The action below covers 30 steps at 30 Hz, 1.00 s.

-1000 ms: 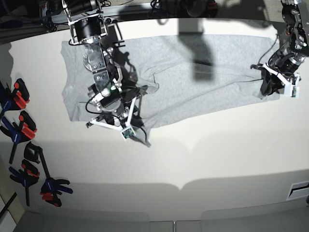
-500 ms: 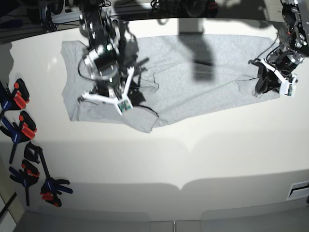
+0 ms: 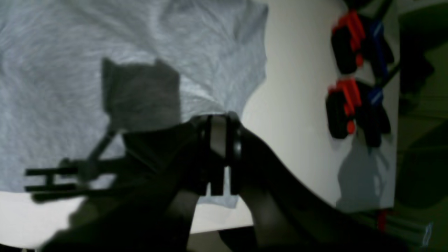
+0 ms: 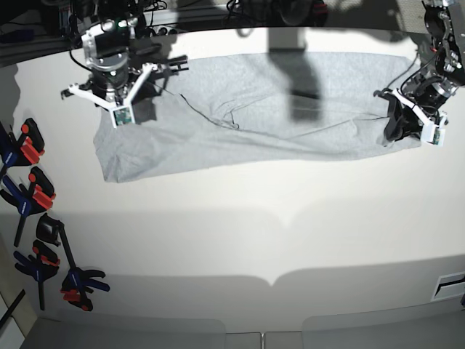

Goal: Fold the T-shirt properly

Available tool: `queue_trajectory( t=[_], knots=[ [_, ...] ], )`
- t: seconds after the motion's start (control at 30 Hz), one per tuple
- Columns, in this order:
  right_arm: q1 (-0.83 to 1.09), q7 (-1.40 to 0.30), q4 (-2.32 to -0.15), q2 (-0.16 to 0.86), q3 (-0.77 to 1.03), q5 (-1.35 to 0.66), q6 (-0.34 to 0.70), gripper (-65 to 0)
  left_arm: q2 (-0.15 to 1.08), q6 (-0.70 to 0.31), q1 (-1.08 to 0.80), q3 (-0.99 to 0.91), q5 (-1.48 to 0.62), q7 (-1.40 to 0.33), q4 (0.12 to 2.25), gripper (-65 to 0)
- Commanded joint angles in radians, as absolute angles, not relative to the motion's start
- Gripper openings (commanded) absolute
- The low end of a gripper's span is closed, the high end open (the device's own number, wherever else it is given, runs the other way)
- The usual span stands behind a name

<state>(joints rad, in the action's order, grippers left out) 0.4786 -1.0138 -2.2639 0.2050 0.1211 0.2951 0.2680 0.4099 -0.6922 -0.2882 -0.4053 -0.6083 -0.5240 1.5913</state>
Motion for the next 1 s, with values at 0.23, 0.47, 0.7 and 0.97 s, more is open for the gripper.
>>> queue_trajectory(
  t=[0.23,0.47,0.7,0.97],
  knots=[
    [0.482,-0.958,-2.284,0.211,0.138,0.303,0.261,-65.0,0.464,-0.698,-0.283,-0.413,-0.641,-0.500,1.608,-65.0],
    [0.477,-0.950,-2.284,0.214,0.138,0.303,0.261,-65.0,0.584,-0.698,-0.285,-0.413,-0.709,-0.512,1.608,-65.0],
    [0.477,-0.950,-2.284,0.214,0.138,0.285,0.261,-65.0,0.632,-0.698,-0.309,-0.413,-0.770,-0.633,1.608,-65.0],
    [0.477,-0.950,-2.284,0.213,0.138,0.284,0.261,-65.0,0.643,-0.698,-0.387,-0.413,-0.790,-0.605,1.608,-65.0]
  ],
)
